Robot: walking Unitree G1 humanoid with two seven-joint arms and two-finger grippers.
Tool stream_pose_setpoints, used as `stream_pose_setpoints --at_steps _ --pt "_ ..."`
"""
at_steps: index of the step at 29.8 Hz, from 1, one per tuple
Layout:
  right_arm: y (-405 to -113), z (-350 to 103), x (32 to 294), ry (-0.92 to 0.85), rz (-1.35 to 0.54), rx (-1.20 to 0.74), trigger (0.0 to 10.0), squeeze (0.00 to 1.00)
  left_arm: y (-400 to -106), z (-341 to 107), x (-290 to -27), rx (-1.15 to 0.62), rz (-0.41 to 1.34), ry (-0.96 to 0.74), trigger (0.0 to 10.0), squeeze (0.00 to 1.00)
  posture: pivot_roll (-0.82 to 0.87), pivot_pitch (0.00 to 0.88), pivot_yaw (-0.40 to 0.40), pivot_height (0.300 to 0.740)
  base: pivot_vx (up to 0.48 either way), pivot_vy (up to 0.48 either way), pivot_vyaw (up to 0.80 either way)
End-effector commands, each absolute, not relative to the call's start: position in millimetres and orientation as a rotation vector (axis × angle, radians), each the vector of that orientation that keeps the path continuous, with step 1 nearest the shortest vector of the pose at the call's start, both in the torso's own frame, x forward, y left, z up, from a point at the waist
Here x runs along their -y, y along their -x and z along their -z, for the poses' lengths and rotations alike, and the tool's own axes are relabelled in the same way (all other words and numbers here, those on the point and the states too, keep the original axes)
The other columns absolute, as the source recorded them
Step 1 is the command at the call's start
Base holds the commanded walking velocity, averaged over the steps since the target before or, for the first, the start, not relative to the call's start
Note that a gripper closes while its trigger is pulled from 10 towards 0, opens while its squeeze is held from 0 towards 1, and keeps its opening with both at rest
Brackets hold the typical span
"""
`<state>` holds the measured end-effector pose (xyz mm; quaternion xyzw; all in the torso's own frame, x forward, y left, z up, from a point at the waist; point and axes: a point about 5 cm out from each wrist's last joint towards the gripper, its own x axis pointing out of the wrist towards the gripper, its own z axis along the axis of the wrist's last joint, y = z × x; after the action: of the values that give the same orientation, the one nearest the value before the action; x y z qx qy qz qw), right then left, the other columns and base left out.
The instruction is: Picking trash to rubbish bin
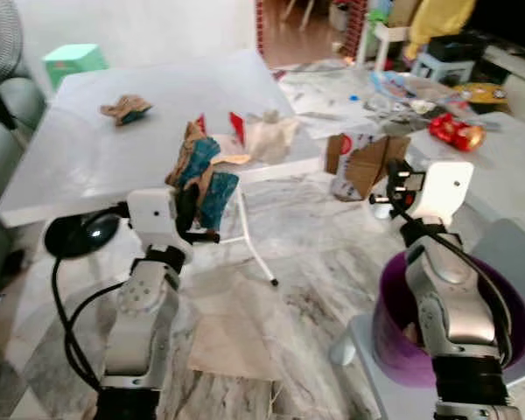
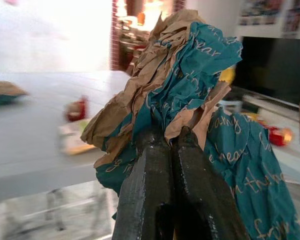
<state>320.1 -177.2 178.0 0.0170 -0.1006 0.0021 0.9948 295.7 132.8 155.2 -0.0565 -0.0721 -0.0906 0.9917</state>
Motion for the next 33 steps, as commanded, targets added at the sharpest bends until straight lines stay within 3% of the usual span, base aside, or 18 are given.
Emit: stream_pose_setpoints --at_steps 1,33 --pt "-321.0 -179.2 170.8 -0.044 -0.019 0.205 10.0 0.00 -296.1 -154.3 -138.1 0.135 0.170 0.101 10.0 0.00 0.00 0.020 0.029 0.740 0.000 0.000 -0.80" --pt "-320.6 -177.9 171.7 -0.050 -0.007 0.204 10.0 0.00 -301.4 -152.1 -139.3 0.110 0.156 0.074 10.0 0.00 -0.01 0.020 0.043 0.740 0.000 0.000 -0.80"
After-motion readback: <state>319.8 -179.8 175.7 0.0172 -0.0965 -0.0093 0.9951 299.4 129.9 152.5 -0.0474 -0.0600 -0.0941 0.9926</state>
